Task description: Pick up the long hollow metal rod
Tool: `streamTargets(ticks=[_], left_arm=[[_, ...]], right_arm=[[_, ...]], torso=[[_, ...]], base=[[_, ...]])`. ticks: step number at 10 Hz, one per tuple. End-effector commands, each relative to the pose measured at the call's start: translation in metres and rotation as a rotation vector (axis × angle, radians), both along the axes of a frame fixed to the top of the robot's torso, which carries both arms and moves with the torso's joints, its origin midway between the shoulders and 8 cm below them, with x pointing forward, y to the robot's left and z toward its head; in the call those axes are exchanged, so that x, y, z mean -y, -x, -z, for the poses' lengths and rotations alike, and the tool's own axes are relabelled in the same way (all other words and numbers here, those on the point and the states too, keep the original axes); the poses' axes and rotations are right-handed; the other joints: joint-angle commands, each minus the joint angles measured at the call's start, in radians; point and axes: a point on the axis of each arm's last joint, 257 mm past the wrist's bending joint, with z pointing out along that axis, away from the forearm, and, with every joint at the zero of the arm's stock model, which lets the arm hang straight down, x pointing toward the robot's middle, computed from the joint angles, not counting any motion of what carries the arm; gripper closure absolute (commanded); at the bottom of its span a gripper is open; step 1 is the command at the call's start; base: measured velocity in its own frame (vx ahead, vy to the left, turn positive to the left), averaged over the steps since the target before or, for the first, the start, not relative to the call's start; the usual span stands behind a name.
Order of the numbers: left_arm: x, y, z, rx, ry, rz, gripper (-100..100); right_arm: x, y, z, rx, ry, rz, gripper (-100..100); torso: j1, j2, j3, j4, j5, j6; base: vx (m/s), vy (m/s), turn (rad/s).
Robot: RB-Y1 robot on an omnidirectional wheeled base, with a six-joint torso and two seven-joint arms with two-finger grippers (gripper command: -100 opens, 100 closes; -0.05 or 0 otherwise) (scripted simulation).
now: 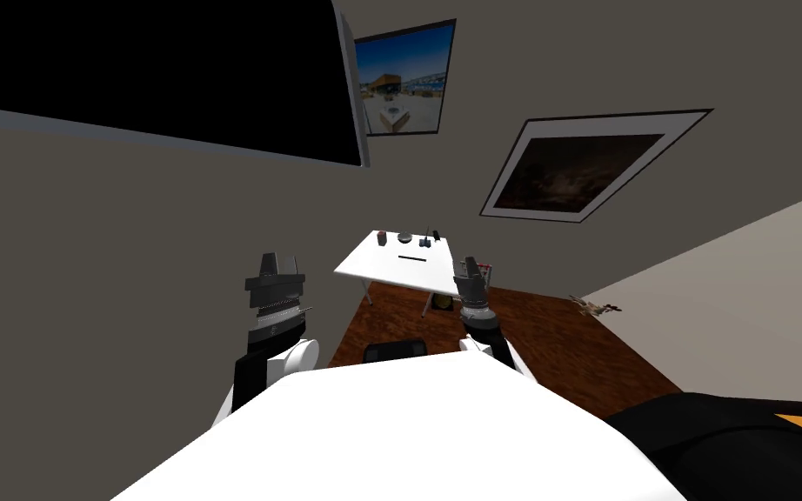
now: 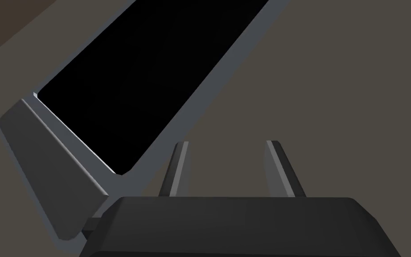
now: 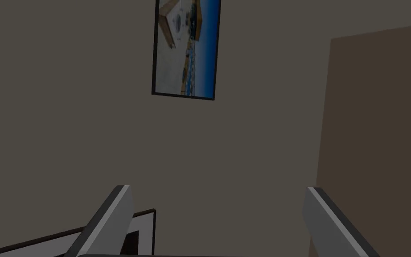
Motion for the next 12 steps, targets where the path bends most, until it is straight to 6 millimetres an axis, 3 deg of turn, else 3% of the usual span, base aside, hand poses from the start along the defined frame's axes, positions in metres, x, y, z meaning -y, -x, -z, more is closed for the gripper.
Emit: streamTargets(ticks=[1,3,4,5,6,7,8,9,10,11,12], left_arm=[[0.000,0.000,0.000,0.000,0.000,0.000,0],[0.000,0.000,0.000,0.000,0.000,0.000,0],[0.000,0.000,0.000,0.000,0.000,0.000,0],[0.000,0.000,0.000,0.000,0.000,0.000,0],[0.000,0.000,0.000,0.000,0.000,0.000,0],[0.000,0.000,0.000,0.000,0.000,0.000,0],[0.000,0.000,0.000,0.000,0.000,0.000,0],[0.000,0.000,0.000,0.000,0.000,0.000,0],[0.000,0.000,0.000,0.000,0.000,0.000,0],[0.000,0.000,0.000,0.000,0.000,0.000,0],[0.000,0.000,0.000,0.000,0.000,0.000,0]], right_arm=[[-0.008,0.002,0.036,-0.085,0.053,-0.030,-100],[-0.017,0.008,0.086,-0.198,0.115,-0.070,-100],[-0.016,0.007,0.091,-0.211,0.120,-0.070,-100],[-0.021,0.014,0.116,-0.268,0.153,-0.096,-100],[-0.019,0.013,0.123,-0.284,0.154,-0.093,-100],[-0.024,0.022,0.148,-0.341,0.188,-0.121,-100],[-0.021,0.022,0.158,-0.363,0.189,-0.117,-100],[-0.025,0.034,0.186,-0.429,0.223,-0.146,-100],[-0.022,0.035,0.194,-0.447,0.224,-0.143,-100],[-0.025,0.050,0.222,-0.515,0.258,-0.174,-100],[-0.022,0.052,0.230,-0.533,0.259,-0.171,-100]], torso=[[0.000,0.000,0.000,0.000,0.000,0.000],[0.000,-0.002,-0.001,0.000,0.000,0.000],[0.001,-0.003,-0.001,-0.001,0.000,0.000],[-0.002,-0.005,-0.003,-0.001,0.000,0.000],[-0.003,-0.007,-0.004,-0.001,-0.001,0.000],[-0.005,-0.008,-0.004,-0.002,-0.001,0.000],[-0.004,-0.008,-0.005,-0.002,-0.001,0.000],[-0.005,-0.009,-0.005,-0.002,-0.001,0.000],[-0.005,-0.009,-0.005,-0.002,-0.001,-0.001],[-0.006,-0.009,-0.005,-0.002,-0.001,0.000],[-0.005,-0.009,-0.005,-0.002,-0.001,0.000]], base=[[-0.143,0.130,0.163],[-0.125,0.132,0.226],[-0.078,0.091,0.102],[-0.059,0.074,0.191],[-0.037,0.055,0.109],[-0.030,0.070,0.234],[-0.025,0.057,0.132],[-0.041,0.067,0.302],[-0.026,0.053,0.121],[-0.016,0.073,0.266],[-0.009,0.053,0.147]])
